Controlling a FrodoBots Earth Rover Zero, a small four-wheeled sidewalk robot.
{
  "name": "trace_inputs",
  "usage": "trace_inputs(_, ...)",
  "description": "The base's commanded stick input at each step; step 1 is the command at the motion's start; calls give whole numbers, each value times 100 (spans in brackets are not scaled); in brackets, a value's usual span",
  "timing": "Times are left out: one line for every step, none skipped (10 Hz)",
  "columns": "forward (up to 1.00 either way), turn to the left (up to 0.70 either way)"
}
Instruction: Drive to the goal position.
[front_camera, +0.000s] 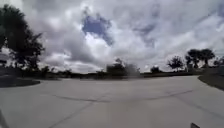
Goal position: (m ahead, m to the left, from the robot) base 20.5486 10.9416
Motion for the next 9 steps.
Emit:
trace_inputs(60, 2)
trace_inputs(60, 2)
trace_inputs(60, 2)
trace_inputs(60, 2)
trace_inputs(60, 2)
trace_inputs(60, 2)
trace_inputs(60, 7)
trace_inputs(60, 13)
trace_inputs(61, 15)
